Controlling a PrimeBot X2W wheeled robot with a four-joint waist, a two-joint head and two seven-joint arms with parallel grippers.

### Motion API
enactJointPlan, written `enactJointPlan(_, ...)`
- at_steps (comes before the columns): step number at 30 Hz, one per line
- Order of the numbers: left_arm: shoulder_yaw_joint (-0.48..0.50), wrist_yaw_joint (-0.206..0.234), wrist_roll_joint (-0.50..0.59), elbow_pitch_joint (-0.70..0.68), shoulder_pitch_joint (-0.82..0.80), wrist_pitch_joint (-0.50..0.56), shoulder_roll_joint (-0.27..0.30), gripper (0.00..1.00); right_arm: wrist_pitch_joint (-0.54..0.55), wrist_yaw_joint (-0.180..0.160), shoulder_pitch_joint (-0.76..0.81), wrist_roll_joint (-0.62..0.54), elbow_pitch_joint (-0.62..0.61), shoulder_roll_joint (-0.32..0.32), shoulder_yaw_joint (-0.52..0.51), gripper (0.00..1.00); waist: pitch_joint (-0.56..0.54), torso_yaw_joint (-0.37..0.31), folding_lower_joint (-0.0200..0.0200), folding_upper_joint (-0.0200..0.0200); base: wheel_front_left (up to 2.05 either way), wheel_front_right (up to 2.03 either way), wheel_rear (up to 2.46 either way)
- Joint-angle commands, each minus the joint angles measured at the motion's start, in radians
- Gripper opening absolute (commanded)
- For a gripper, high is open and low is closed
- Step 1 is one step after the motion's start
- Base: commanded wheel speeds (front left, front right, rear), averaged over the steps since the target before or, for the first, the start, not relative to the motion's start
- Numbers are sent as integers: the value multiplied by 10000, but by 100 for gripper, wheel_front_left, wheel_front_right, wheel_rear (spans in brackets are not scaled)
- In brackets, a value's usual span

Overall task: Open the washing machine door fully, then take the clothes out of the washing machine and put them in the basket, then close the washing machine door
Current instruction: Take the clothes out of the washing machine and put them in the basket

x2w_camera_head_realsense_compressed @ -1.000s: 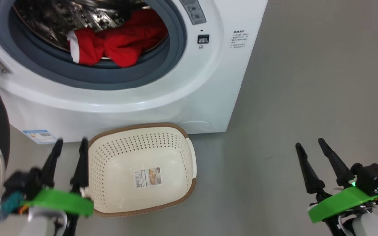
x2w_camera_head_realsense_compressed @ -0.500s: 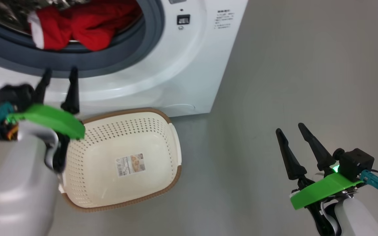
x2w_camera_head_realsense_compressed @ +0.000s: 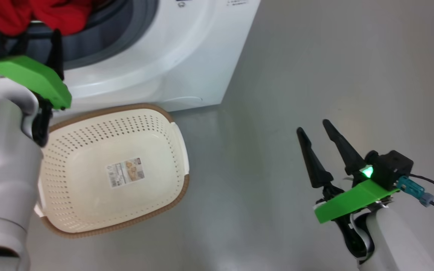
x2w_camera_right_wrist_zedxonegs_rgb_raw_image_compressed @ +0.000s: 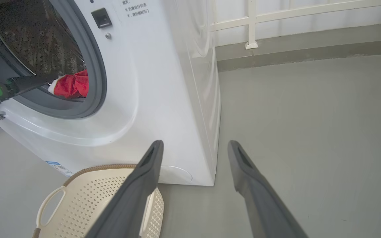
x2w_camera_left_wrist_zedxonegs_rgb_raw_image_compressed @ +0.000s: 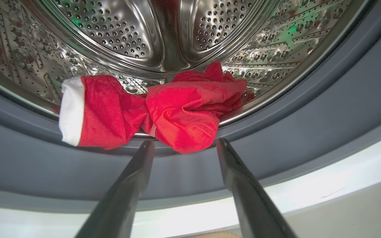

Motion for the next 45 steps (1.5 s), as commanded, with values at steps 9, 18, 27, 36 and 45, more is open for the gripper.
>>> enactJointPlan(9, -450, -31, -114, 881, -1311, 534, 868, 100, -118, 16, -450, -197, -160, 328, 533, 100, 714, -693, 0, -1, 0, 0, 0)
enactJointPlan(18, -630, -31, -128, 1290, -1684, 752, 1386, 100, -118, 16, -625, -163, -97, 497, 896, 100, 897, -1132, 0, -1, 0, 0, 0)
enactJointPlan(27, -735, 21, -119, 1473, -1986, 1085, 1936, 100, -118, 16, -783, -127, -84, 623, 1189, 100, 1194, -1524, 0, -1, 0, 0, 0)
enactJointPlan(36, -939, -13, -169, 1484, -2248, 951, 2015, 63, -118, 16, -853, -147, -113, 679, 1166, 100, 1393, -1583, 0, -1, 0, 0, 0)
enactJointPlan(45, -1396, -28, -790, 813, -1952, 496, 1676, 0, -118, 16, -930, -188, -31, 699, 1117, 100, 1254, -1397, 0, -1, 0, 0, 0)
